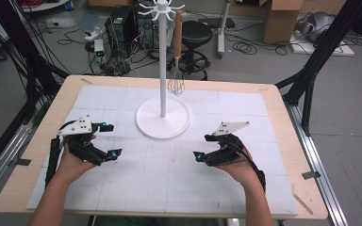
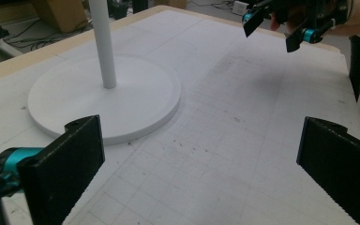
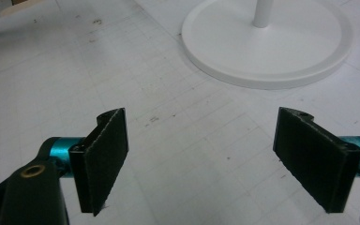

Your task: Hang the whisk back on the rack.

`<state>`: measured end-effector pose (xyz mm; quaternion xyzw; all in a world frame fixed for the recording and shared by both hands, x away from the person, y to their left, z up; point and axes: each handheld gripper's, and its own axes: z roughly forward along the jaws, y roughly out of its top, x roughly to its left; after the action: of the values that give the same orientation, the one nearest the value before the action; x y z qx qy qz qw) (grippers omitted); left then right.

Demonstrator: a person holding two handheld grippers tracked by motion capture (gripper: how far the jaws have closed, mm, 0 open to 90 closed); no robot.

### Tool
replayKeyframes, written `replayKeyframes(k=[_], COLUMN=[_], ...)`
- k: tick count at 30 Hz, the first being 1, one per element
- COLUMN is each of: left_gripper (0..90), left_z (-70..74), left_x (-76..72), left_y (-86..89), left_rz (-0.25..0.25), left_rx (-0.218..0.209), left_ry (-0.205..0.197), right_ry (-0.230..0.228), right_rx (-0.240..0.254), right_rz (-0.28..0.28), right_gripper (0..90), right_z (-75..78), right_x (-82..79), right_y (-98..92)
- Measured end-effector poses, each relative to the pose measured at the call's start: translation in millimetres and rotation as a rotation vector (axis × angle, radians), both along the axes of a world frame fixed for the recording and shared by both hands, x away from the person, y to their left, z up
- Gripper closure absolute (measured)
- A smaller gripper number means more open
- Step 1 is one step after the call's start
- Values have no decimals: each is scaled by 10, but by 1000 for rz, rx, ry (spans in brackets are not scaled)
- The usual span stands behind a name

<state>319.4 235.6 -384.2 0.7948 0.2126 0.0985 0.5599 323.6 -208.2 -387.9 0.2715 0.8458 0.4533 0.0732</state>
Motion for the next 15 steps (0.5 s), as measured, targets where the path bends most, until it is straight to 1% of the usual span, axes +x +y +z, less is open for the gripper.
replayKeyframes(k=[3, 5, 6, 9, 15], left_gripper=[16, 16, 16, 16, 16], left_z=[-7, -8, -9, -9, -15], left_x=[2, 4, 6, 10, 3], left_y=[-12, -14, -14, -4, -29], left_rz=[-3, -3, -2, -3, -16], left_rx=[3, 7, 6, 0, 6], left_ry=[3, 1, 1, 2, 1], right_ry=[-6, -1, 3, -5, -11], right_rx=[7, 12, 16, 33, 35], right_rz=[-8, -12, -16, -19, -43], right_gripper=[174, 174, 174, 174, 173], right_z=[4, 13, 19, 30, 47], right_x=[4, 2, 1, 6, -8], right_y=[-13, -30, -39, -68, -125])
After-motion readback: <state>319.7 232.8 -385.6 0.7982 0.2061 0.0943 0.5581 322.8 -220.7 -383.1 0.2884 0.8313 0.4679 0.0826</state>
